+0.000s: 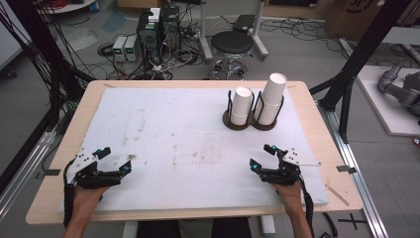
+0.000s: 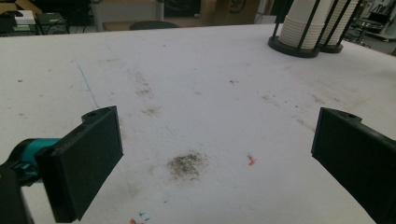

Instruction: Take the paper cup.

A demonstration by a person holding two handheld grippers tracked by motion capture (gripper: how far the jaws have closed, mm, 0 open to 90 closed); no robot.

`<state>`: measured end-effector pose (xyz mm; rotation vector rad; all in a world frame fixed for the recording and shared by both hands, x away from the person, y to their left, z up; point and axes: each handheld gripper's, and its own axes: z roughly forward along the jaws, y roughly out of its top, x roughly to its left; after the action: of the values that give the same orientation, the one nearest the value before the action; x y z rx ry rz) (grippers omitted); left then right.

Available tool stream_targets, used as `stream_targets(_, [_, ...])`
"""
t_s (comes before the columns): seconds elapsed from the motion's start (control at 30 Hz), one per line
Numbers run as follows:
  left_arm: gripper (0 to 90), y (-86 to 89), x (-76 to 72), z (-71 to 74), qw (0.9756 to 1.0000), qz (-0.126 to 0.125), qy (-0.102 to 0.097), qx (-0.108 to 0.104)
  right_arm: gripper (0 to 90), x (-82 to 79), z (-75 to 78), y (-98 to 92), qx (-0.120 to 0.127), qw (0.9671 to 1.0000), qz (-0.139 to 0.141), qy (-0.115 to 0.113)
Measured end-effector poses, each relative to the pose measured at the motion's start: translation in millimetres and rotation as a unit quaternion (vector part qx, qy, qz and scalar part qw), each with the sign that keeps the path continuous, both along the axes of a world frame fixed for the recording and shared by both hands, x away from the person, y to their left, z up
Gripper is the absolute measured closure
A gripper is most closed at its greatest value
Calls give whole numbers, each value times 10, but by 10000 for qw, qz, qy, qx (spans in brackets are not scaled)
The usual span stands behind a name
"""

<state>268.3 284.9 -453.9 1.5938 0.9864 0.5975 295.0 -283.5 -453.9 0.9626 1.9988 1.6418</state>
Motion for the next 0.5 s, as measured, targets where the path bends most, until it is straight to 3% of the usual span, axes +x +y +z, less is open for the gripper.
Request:
stream_targets(0.27, [19, -5, -11, 1, 10000, 9, -53, 56, 161, -13, -2, -4, -2, 10000, 28, -88])
stream_targets(0.5, [19, -1, -10, 0, 10000, 21, -45, 11, 161, -8, -1, -19, 88, 9999, 116, -35])
